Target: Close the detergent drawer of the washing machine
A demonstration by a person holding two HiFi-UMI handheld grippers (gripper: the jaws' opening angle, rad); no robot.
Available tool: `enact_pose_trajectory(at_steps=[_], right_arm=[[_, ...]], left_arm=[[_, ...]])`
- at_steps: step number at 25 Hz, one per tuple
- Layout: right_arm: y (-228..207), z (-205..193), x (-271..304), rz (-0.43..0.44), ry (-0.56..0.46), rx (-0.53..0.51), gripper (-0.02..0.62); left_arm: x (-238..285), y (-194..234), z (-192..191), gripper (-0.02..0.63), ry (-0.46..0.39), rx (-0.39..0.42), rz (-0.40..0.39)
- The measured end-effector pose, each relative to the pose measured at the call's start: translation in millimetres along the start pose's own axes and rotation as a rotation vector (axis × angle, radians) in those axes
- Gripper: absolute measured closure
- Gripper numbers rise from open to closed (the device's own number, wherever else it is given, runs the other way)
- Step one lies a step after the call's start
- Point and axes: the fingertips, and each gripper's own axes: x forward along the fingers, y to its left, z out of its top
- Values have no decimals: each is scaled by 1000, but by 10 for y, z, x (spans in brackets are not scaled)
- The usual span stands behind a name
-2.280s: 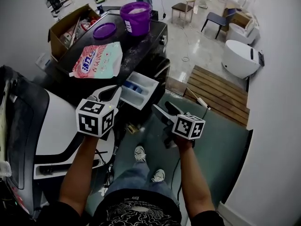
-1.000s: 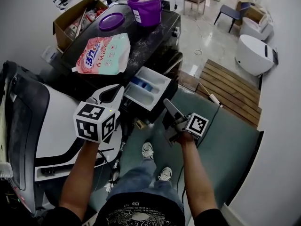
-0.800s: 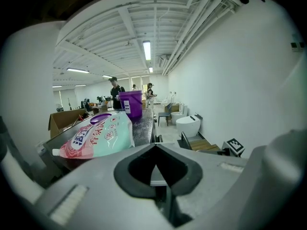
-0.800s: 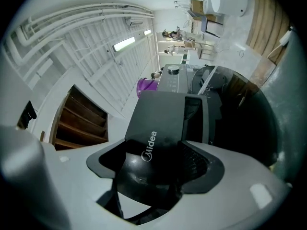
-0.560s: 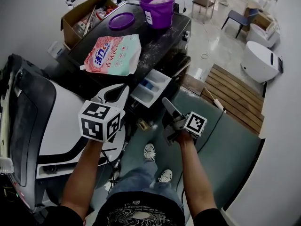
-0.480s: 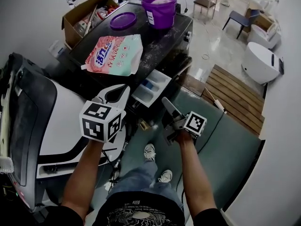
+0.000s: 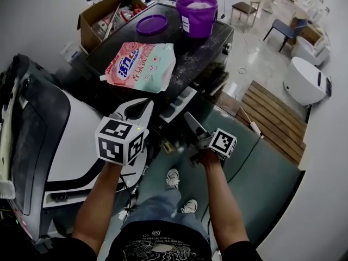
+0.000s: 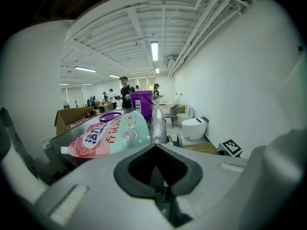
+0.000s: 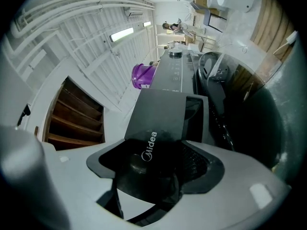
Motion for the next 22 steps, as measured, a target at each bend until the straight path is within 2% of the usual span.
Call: enact_pose_trajectory(at_steps=[22], right_arm=[[-50,-84,419,-9,36,18,233]], left_arm=[[-30,308,-8,606,-7,-26,20]])
